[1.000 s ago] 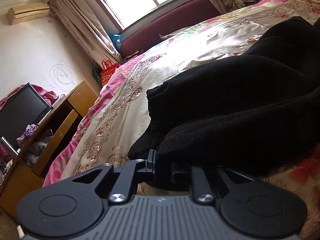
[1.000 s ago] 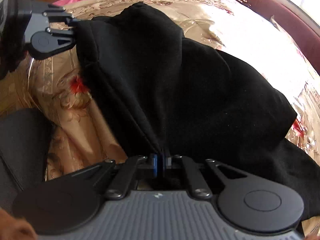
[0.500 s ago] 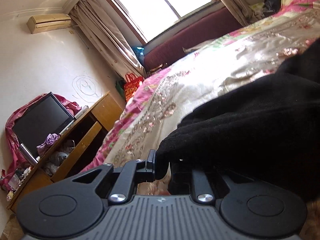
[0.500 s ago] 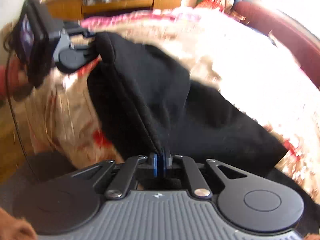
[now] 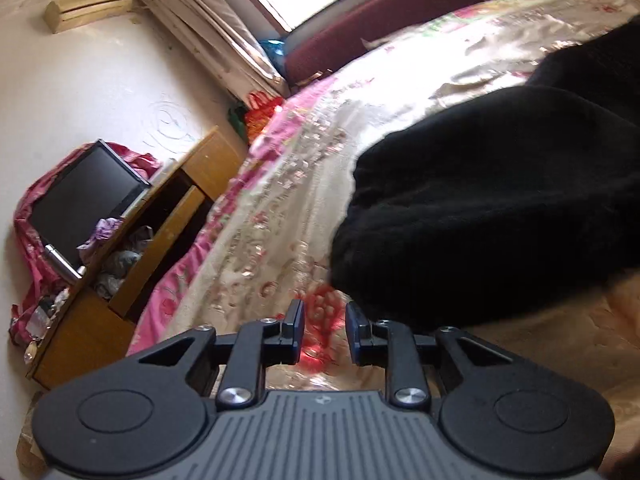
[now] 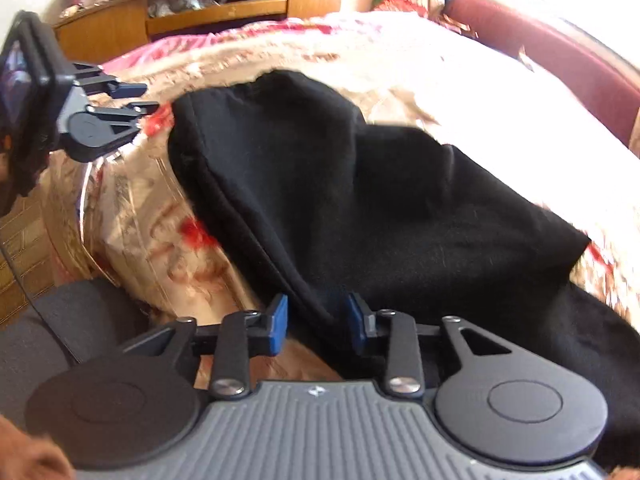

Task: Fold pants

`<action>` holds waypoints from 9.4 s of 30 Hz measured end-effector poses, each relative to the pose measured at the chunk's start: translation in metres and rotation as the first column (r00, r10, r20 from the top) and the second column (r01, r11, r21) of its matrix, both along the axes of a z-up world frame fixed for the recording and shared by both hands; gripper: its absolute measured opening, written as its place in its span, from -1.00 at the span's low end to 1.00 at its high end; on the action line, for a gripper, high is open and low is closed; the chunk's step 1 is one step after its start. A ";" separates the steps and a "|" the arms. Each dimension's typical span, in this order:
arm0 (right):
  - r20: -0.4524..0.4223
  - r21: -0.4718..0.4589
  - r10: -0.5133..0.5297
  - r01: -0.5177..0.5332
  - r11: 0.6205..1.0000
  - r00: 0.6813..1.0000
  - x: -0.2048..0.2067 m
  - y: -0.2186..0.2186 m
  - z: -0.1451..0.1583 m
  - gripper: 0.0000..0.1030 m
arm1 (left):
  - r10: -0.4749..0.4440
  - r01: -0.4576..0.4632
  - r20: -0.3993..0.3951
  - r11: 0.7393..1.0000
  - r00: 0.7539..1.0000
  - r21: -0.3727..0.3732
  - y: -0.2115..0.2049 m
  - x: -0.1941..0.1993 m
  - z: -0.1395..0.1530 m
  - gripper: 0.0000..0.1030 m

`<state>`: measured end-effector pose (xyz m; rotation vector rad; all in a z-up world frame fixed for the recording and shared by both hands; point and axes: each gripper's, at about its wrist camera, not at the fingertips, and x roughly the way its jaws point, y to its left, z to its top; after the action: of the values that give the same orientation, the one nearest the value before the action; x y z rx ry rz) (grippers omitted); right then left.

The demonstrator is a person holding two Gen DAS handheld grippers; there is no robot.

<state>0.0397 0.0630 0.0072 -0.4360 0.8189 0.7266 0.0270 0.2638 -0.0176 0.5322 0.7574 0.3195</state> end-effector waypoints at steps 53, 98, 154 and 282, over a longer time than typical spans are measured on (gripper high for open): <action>-0.387 0.576 -0.771 0.786 0.226 0.505 0.095 -0.418 0.053 -0.91 | -0.692 0.686 0.029 0.708 0.721 -0.171 -0.392 0.057 0.023 -0.43; -0.557 0.443 -0.783 0.897 0.004 0.278 -0.003 -0.467 -0.030 -0.90 | -0.828 0.827 -0.008 0.560 0.560 -0.051 -0.398 -0.014 0.007 0.46; -0.627 0.456 -0.754 0.877 -0.153 0.195 -0.047 -0.475 -0.053 0.01 | -0.844 0.829 0.005 0.526 0.536 -0.189 -0.400 -0.018 0.025 -0.21; 0.145 0.344 -0.091 0.036 0.938 0.985 0.064 0.096 0.093 -0.85 | -0.030 0.091 0.091 0.614 0.995 -0.784 -0.083 -0.010 0.016 0.30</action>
<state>0.1033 0.1586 0.0998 -0.1508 0.5396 0.7458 0.0168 0.1810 -0.0013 -0.3085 0.7288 -0.0875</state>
